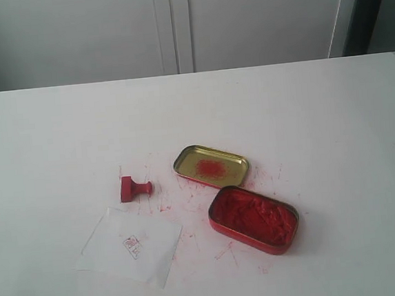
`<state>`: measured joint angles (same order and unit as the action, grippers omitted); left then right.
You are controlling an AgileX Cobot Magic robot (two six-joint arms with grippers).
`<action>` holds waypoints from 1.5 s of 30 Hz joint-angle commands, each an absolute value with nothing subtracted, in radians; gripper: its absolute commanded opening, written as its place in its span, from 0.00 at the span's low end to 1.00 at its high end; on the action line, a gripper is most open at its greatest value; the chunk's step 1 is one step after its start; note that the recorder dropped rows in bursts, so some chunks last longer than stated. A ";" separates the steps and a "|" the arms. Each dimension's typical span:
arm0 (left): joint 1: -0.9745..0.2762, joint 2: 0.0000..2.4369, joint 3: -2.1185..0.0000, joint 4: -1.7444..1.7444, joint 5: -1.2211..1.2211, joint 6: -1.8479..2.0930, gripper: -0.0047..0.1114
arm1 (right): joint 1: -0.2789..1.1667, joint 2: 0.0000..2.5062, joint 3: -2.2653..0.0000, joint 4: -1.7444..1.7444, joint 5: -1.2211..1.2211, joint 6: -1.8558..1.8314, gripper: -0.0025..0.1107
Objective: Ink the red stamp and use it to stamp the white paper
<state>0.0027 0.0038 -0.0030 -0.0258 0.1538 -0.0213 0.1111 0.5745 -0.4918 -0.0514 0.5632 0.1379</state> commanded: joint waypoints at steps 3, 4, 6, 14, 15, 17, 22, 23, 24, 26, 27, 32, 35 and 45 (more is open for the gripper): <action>0.000 0.000 0.000 -0.024 0.150 -0.022 0.04 | 0.105 0.436 -0.449 -0.084 0.463 0.134 0.02; 0.000 0.000 0.000 -0.024 0.150 -0.022 0.04 | 0.105 0.431 -0.450 -0.084 0.463 0.134 0.02; 0.000 0.000 0.000 -0.024 0.150 -0.022 0.04 | 0.105 0.431 -0.450 -0.084 0.463 0.134 0.02; 0.000 0.000 0.000 -0.024 0.150 -0.022 0.04 | 0.105 0.431 -0.450 -0.084 0.463 0.134 0.02; 0.000 0.000 0.000 -0.024 0.150 -0.022 0.04 | 0.105 0.431 -0.450 -0.084 0.463 0.134 0.02; 0.000 0.000 0.000 -0.024 0.150 -0.022 0.04 | 0.105 0.431 -0.450 -0.084 0.463 0.134 0.02; 0.000 0.000 0.000 -0.024 0.150 -0.022 0.04 | 0.105 0.431 -0.450 -0.084 0.463 0.134 0.02; 0.000 0.000 0.000 -0.024 0.150 -0.022 0.04 | 0.105 0.432 -0.450 -0.086 0.463 0.134 0.02; 0.000 0.000 0.000 -0.024 0.150 -0.022 0.04 | 0.105 0.432 -0.450 -0.086 0.463 0.134 0.02; 0.000 0.000 0.000 -0.024 0.150 -0.022 0.04 | 0.105 0.432 -0.450 -0.086 0.463 0.134 0.02; 0.000 0.000 0.000 -0.024 0.150 -0.022 0.04 | 0.105 0.432 -0.450 -0.086 0.463 0.134 0.02; 0.000 0.000 0.000 -0.024 0.150 -0.022 0.04 | 0.105 0.426 -0.442 -0.086 0.465 0.134 0.02; 0.000 0.000 0.000 -0.024 0.150 -0.022 0.04 | 0.105 0.396 -0.425 -0.086 0.463 0.134 0.02; 0.000 0.000 0.000 -0.024 0.150 -0.022 0.04 | 0.105 0.249 -0.348 -0.086 0.430 0.008 0.02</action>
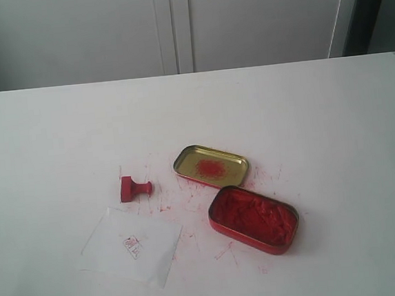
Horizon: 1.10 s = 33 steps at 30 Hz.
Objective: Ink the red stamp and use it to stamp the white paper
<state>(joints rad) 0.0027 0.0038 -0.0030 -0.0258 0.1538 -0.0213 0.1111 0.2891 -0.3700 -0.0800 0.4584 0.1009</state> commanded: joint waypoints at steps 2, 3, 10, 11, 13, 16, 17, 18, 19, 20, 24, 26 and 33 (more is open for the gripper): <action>0.000 0.000 0.000 -0.024 0.150 -0.022 0.04 | 0.105 0.235 -0.342 -0.086 0.424 -0.013 0.02; 0.000 0.000 0.000 -0.024 0.150 -0.022 0.04 | 0.105 0.231 -0.339 -0.086 0.422 -0.013 0.02; 0.000 0.000 0.000 -0.024 0.150 -0.022 0.04 | 0.105 0.196 -0.337 -0.076 0.422 -0.013 0.02; 0.000 0.000 0.000 -0.024 0.150 -0.022 0.04 | 0.105 0.184 -0.337 -0.063 0.422 -0.013 0.02; 0.000 0.000 0.000 -0.024 0.150 -0.022 0.04 | 0.105 0.153 -0.335 -0.014 0.422 -0.013 0.02; 0.000 0.000 0.000 -0.024 0.150 -0.022 0.04 | 0.105 0.101 -0.306 0.045 0.412 -0.013 0.02; 0.000 0.000 0.000 -0.024 0.150 -0.022 0.04 | 0.105 0.083 -0.293 0.045 0.410 -0.013 0.02; 0.000 0.000 0.000 -0.024 0.150 -0.022 0.04 | 0.105 0.066 -0.278 0.045 0.410 -0.013 0.02; 0.000 0.000 0.000 -0.024 0.150 -0.022 0.04 | 0.105 0.054 -0.267 0.045 0.410 -0.013 0.02; 0.000 0.000 0.000 -0.024 0.150 -0.022 0.04 | 0.105 0.040 -0.253 0.045 0.410 -0.013 0.02; 0.000 0.000 0.000 -0.024 0.150 -0.022 0.04 | 0.105 0.000 -0.199 0.045 0.410 -0.013 0.02; 0.000 0.000 0.000 -0.024 0.150 -0.022 0.04 | 0.105 0.000 -0.173 0.045 0.410 -0.013 0.02; 0.000 0.000 0.000 -0.024 0.150 -0.022 0.04 | 0.105 0.000 -0.094 0.045 0.409 0.000 0.02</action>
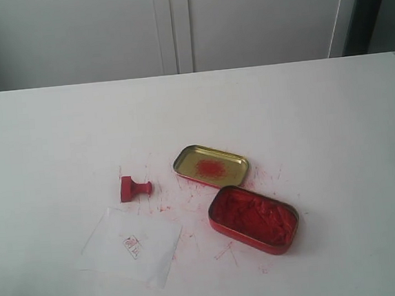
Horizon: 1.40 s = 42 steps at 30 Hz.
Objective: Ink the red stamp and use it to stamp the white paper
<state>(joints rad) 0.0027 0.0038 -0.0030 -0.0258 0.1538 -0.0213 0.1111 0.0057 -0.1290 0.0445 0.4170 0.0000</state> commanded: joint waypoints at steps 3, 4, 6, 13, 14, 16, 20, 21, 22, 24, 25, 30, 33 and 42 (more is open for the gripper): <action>0.000 0.000 0.000 -0.024 0.150 -0.022 0.04 | 0.105 0.000 -0.068 0.045 0.409 0.000 0.02; 0.000 0.000 0.000 -0.024 0.150 -0.022 0.04 | 0.105 0.000 -0.058 0.045 0.406 0.000 0.02; 0.000 0.000 0.000 -0.024 0.150 -0.022 0.04 | 0.105 0.000 -0.029 0.045 0.389 0.000 0.02; 0.000 0.000 0.000 -0.024 0.150 -0.022 0.04 | 0.105 0.000 0.000 0.045 0.345 0.000 0.02; 0.000 0.000 0.000 -0.024 0.150 -0.022 0.04 | 0.105 0.000 0.000 0.045 0.345 0.000 0.02; 0.000 0.000 0.000 -0.024 0.150 -0.022 0.04 | 0.105 0.000 0.000 0.045 0.345 0.000 0.02; 0.000 0.000 0.000 -0.024 0.150 -0.022 0.04 | 0.105 0.000 0.000 0.045 0.345 0.000 0.02; 0.000 0.000 0.000 -0.024 0.150 -0.022 0.04 | 0.105 0.000 0.000 0.045 0.345 0.000 0.02; 0.000 0.000 0.000 -0.024 0.150 -0.022 0.04 | 0.105 0.000 0.000 0.045 0.345 0.000 0.02; 0.000 0.000 0.000 -0.024 0.150 -0.022 0.04 | 0.105 0.000 0.000 0.045 0.345 0.000 0.02; 0.000 0.000 0.000 -0.024 0.150 -0.022 0.04 | 0.105 0.000 0.000 0.045 0.345 0.000 0.02; 0.000 0.000 0.000 -0.024 0.150 -0.022 0.04 | 0.105 0.000 0.000 0.045 0.345 0.000 0.02; 0.000 0.000 0.000 -0.024 0.150 -0.022 0.04 | 0.105 0.000 0.000 0.045 0.345 0.000 0.02; 0.000 0.000 0.000 -0.024 0.150 -0.022 0.04 | 0.105 0.000 0.000 0.045 0.345 0.000 0.02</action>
